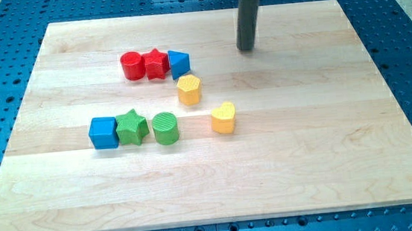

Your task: Put your hand on the top of the blue triangle

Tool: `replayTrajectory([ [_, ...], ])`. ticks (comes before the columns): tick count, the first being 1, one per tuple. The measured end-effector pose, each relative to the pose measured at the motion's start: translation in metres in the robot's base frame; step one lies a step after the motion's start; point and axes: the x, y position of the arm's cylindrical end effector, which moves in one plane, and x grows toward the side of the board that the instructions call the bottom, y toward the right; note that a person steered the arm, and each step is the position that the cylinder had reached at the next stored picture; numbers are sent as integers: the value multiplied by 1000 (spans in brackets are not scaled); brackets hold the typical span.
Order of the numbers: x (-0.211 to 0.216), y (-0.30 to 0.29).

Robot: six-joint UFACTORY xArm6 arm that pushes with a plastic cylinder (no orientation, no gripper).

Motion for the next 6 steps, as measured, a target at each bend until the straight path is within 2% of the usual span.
replayTrajectory([
  [1,-28,-64],
  [2,-29,-125],
  [3,-27,-158],
  [4,8,-158],
  [6,-9,-101],
])
